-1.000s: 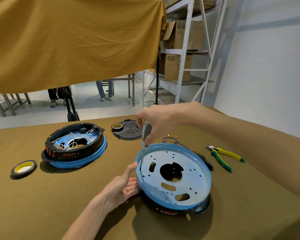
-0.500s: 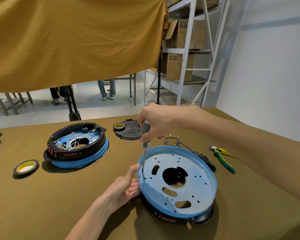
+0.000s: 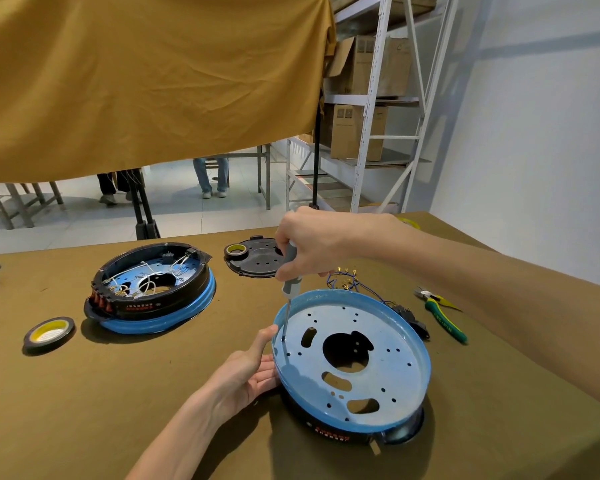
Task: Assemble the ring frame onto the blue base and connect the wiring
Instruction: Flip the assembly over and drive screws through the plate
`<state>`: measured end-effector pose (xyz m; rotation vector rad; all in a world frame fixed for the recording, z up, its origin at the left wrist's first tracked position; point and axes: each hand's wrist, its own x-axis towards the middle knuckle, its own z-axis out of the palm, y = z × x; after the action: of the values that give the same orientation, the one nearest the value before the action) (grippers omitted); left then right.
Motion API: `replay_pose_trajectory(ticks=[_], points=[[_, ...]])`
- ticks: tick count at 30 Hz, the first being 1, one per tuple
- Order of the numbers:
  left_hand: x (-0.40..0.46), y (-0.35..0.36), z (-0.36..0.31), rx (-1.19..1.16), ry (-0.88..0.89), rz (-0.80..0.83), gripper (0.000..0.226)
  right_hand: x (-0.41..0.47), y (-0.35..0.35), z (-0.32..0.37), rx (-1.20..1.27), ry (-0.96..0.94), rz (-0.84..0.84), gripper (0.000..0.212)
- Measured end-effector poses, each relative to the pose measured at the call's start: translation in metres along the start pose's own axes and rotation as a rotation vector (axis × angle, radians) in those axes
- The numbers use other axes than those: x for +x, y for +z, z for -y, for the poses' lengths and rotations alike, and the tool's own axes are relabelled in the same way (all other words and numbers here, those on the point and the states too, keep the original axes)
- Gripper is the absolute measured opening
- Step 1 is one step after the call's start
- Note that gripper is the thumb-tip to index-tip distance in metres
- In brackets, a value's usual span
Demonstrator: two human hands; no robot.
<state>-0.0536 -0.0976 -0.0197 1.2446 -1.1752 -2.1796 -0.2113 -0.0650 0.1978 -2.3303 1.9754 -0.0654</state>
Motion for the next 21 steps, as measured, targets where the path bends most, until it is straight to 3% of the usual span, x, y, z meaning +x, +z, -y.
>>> replay_pose_trajectory(ticks=[11, 21], points=[[-0.004, 0.000, 0.000, -0.017, 0.012, 0.022, 0.090, 0.005, 0.008, -0.006, -0.037, 0.015, -0.029, 0.047], [-0.014, 0.002, -0.004, -0.046, 0.028, 0.021, 0.074, -0.016, 0.009, -0.012, 0.097, -0.013, 0.049, 0.028]])
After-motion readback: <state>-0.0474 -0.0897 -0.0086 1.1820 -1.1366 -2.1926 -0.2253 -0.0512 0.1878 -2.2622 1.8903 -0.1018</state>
